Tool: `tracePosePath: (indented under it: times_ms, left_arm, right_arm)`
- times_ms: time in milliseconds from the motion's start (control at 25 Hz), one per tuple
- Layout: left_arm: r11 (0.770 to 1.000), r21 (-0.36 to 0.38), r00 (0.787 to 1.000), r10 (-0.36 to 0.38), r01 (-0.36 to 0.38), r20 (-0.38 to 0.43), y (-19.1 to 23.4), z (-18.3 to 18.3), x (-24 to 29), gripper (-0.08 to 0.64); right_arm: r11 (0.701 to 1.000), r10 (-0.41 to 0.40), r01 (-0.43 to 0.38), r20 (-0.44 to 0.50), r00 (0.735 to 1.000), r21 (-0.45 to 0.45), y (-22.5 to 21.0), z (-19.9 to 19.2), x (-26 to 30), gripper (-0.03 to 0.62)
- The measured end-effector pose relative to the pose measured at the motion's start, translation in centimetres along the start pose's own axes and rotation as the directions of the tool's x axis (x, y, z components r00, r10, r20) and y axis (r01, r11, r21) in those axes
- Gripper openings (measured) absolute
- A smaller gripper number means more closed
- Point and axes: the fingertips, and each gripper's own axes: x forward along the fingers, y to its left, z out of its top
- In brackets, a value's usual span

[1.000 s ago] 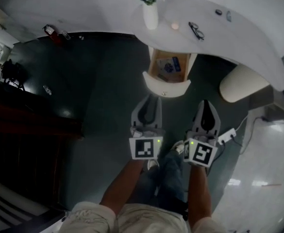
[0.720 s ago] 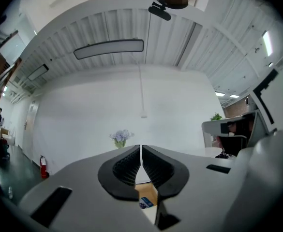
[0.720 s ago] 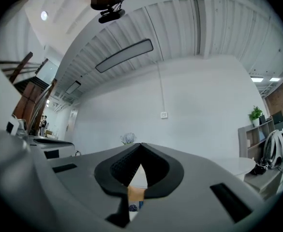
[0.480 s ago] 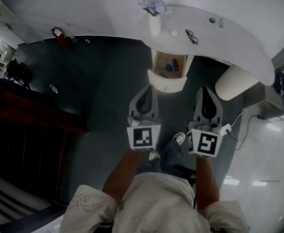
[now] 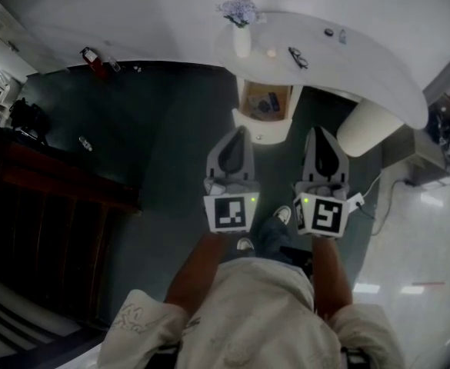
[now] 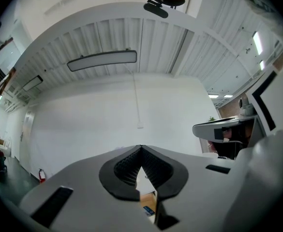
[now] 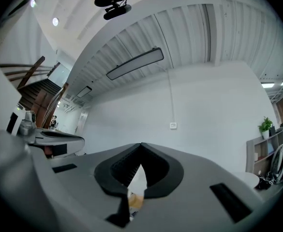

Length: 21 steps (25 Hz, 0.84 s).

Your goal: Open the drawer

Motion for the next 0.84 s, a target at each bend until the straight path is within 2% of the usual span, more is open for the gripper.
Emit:
tracePosePath:
  times_ms: [600, 840]
  left_arm:
    - [0.999, 0.019, 0.999, -0.034, 0.034, -0.004, 0.4, -0.6, 0.8, 0.002]
    - [1.000, 0.016, 1.000, -0.023, 0.023, -0.006, 1.3, -0.5, 0.5, 0.002]
  right_arm:
    - [1.000, -0.008, 0.008, -0.011, 1.000, -0.002, 1.0, -0.5, 0.5, 0.003]
    - [1.000, -0.007, 0.007, -0.021, 1.000, 0.000, 1.5, -0.3, 0.7, 0.003]
